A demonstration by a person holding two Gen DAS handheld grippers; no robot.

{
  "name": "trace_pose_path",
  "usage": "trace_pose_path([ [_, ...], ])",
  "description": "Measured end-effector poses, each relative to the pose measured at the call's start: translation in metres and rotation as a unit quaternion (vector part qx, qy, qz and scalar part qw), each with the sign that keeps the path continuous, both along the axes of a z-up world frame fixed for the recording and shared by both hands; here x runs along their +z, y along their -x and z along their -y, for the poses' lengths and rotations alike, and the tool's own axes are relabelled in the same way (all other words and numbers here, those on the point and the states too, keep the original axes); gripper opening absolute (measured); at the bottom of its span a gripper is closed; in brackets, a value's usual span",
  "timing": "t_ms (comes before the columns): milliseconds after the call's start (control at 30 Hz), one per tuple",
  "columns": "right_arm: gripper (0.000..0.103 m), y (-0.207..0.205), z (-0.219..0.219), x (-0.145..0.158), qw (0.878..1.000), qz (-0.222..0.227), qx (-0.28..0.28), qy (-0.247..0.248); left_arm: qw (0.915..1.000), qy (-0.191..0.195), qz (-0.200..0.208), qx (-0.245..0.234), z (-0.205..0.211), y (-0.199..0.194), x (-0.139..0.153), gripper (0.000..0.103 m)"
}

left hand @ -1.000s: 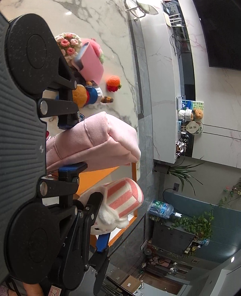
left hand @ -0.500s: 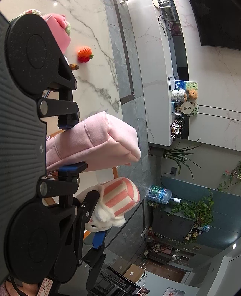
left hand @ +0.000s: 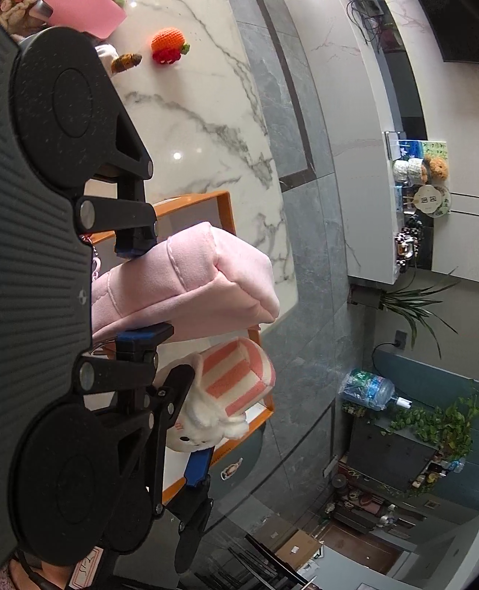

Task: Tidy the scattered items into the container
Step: 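Carry the pink pouch and striped-hat bunny over the orange box with both grippers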

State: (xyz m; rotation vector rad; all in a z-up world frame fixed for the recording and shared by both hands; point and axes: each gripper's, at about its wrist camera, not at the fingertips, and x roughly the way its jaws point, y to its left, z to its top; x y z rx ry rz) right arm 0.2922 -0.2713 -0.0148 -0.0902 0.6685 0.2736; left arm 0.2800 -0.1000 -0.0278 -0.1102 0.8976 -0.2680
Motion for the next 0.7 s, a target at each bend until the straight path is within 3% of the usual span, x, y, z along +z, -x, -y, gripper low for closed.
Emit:
trace_pose_path([
  [233, 0.075, -0.036, 0.006, -0.035, 0.996, -0.086, 0.023, 0.017, 0.9985, -0.031, -0.044, -0.014, 0.021, -0.033, -0.027, 0.039],
  [333, 0.076, -0.050, 0.003, -0.043, 0.994, -0.101, 0.030, 0.043, 0.9965, -0.041, -0.072, -0.011, 0.022, -0.044, -0.037, 0.038],
  [567, 0.076, -0.082, -0.012, -0.062, 0.980, -0.164, 0.072, 0.092, 0.9914, -0.080, -0.103, -0.011, 0.027, -0.051, -0.043, 0.038],
  [700, 0.076, -0.083, -0.019, -0.065, 0.976, -0.161, 0.087, 0.115, 0.9884, -0.104, -0.110, -0.010, 0.029, -0.052, -0.040, 0.038],
])
